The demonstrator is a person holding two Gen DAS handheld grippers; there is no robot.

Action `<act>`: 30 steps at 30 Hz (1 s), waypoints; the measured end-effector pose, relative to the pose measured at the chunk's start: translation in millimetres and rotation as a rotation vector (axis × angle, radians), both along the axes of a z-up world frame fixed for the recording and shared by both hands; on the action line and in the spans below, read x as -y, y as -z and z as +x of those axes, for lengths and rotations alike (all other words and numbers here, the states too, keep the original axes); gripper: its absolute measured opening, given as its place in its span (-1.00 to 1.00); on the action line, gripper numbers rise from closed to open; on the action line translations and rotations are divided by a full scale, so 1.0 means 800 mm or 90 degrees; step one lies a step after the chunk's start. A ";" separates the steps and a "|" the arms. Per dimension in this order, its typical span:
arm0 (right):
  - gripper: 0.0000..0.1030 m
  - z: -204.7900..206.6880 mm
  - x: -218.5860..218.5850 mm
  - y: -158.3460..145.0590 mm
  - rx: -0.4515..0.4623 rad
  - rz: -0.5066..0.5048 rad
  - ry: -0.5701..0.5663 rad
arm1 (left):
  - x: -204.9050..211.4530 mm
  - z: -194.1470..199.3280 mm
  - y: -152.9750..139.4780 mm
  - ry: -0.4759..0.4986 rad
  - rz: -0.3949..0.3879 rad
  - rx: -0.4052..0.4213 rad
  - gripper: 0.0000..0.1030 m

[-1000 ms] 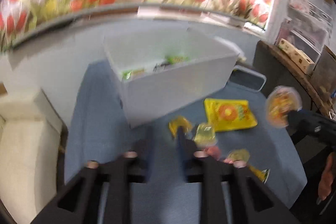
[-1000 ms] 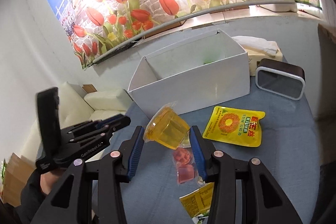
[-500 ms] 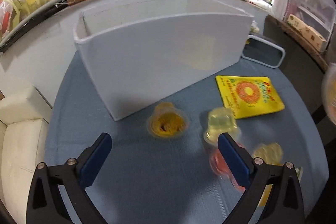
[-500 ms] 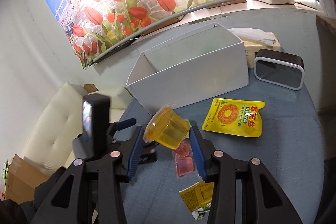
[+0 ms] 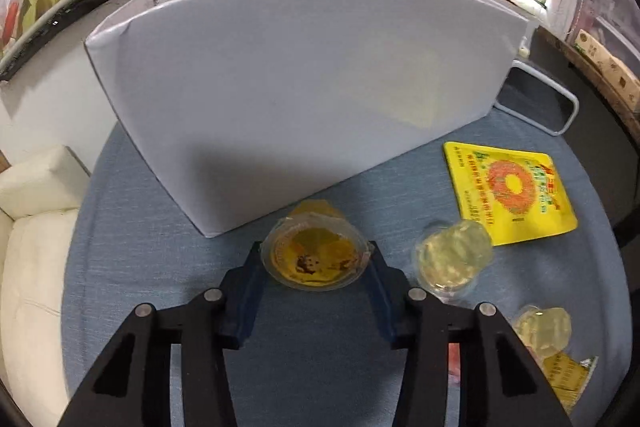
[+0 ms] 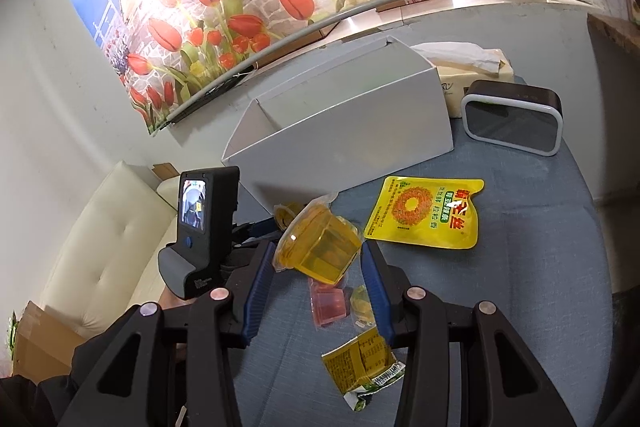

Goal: Organize snacks
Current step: 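Carry the orange and yellow jelly cups into the white box and release both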

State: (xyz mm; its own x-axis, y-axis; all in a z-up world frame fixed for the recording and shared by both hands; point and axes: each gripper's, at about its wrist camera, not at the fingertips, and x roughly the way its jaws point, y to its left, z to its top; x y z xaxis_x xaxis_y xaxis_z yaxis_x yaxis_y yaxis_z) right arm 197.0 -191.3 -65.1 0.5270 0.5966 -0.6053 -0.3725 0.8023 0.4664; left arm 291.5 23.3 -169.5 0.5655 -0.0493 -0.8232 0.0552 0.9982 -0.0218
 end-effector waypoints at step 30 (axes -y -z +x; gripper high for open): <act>-0.06 0.201 -0.090 -0.073 0.079 -0.047 -0.022 | -0.050 0.046 -0.206 0.015 -0.035 0.140 0.00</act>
State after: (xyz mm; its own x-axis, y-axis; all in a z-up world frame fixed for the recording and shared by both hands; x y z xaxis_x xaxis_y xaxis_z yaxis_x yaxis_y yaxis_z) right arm 357.5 -119.6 -7.0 0.5800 0.5724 -0.5796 -0.4517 0.8181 0.3559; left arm 328.4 63.3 -4.6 0.7294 -0.1053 -0.6760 0.0874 0.9943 -0.0606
